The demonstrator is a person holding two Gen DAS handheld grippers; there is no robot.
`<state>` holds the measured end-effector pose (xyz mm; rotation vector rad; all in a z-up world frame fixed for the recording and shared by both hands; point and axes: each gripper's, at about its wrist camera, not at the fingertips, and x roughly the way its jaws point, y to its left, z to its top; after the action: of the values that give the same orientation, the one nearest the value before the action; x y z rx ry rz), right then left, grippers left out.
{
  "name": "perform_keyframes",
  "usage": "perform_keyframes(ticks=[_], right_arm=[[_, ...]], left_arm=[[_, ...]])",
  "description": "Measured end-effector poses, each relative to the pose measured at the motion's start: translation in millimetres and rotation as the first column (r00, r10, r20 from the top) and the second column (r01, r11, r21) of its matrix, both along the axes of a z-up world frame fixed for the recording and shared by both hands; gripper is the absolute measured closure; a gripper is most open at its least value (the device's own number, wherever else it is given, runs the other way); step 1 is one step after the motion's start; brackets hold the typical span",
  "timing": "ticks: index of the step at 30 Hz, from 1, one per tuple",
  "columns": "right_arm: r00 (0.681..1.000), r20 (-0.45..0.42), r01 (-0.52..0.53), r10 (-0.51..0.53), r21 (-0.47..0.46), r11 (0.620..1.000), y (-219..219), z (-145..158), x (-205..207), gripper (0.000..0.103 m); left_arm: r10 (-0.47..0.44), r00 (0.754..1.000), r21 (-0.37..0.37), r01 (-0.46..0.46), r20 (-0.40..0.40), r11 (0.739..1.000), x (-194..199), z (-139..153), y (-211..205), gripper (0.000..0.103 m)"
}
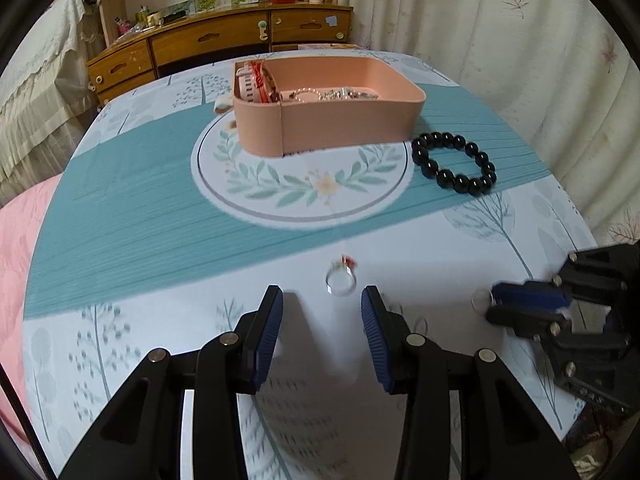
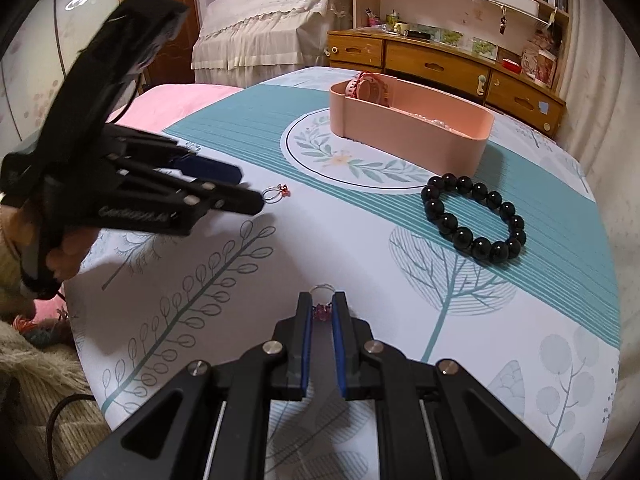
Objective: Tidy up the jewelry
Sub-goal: 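Grasp the pink-stone ring with the right tool while the left tool grasps the silver ring, then carry both rings over the peach tray and release them inside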
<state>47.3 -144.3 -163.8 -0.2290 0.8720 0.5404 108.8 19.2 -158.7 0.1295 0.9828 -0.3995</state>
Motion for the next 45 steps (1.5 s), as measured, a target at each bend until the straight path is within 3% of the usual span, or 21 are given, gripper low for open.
perform_keyframes(ticks=[10,12,18,24,28,34,39,45], right_arm=[[1.0,-0.024,0.013,-0.012,0.042,0.999,-5,1,2,0.093],[1.0,-0.029,0.015,-0.013,0.05,0.999,-6,2,3,0.093],[0.999,-0.031,0.018,-0.017,0.054,0.998,-7,2,4,0.093],[0.999,-0.031,0.031,-0.03,0.056,0.998,-9,2,6,0.093],[0.999,-0.02,0.044,-0.043,0.048,0.998,-8,7,9,0.093],[0.997,0.042,0.057,-0.06,0.071,0.996,-9,46,25,0.093],[0.991,0.089,0.089,-0.102,0.139,0.986,-10,97,64,0.093],[0.981,0.045,0.168,-0.188,0.276,0.946,-15,135,133,0.093]], left_arm=[[-0.066,0.998,0.038,0.066,0.013,0.997,19,-2,-19,0.065],[-0.082,0.996,0.05,0.082,0.016,0.995,19,-1,-22,0.076],[-0.14,0.99,0.077,0.138,0.019,0.987,17,0,-31,0.09],[-0.141,0.99,0.1,0.138,0.025,0.985,15,0,-31,0.092],[-0.1,0.995,0.063,0.099,0.01,0.993,19,6,-22,0.093],[-0.074,0.996,0.018,0.073,0.043,0.997,24,42,-13,0.093],[-0.065,0.993,0.007,0.065,0.094,0.998,41,87,-19,0.093],[-0.017,0.993,-0.026,0.02,0.12,0.999,88,127,-28,0.093]])
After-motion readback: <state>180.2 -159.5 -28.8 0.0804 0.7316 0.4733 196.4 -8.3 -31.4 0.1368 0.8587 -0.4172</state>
